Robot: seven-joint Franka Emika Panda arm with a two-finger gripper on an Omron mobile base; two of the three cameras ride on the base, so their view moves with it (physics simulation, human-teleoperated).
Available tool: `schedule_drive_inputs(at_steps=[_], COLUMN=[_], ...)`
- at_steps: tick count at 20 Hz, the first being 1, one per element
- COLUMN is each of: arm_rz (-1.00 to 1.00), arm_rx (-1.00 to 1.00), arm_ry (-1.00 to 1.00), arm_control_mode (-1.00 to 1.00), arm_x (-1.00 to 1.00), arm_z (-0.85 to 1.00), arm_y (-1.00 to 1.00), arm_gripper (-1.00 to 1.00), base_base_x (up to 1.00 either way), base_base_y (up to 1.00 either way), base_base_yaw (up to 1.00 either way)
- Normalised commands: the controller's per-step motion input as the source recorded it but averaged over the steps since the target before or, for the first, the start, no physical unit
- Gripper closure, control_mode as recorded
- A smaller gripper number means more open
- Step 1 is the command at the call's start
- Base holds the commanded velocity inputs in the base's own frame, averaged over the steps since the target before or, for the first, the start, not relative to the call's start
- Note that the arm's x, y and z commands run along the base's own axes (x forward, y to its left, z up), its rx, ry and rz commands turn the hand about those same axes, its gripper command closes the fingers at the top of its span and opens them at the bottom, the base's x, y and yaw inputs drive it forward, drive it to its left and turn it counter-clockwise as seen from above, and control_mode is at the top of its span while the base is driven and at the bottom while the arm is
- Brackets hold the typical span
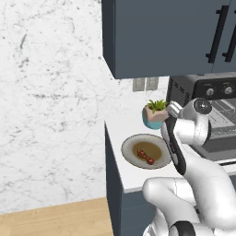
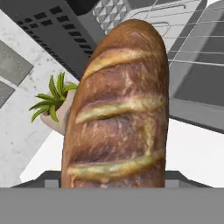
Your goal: Pick up the kebab skewer and baguette bread, and place them inside the toaster oven. Close the toaster oven door and start by setting the timer.
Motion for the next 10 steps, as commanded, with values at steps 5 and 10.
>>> schedule_drive_inputs(at_steps=[5, 10], arm_rz=[-0.16, -0.17], arm_rx=[0.00, 0.03], arm_ry=[-0.20, -0.12], arm_control_mode=[-1.00, -1.00], arm_x=[-0.49, -0.34], arm_z=[0.55, 0.51], arm_y=[-0.05, -0.30], arm_gripper=[1.00, 1.00], base_base_x=[0.00, 0.00], base_base_y=[0.00, 0.00], base_base_yaw=[0.00, 0.00])
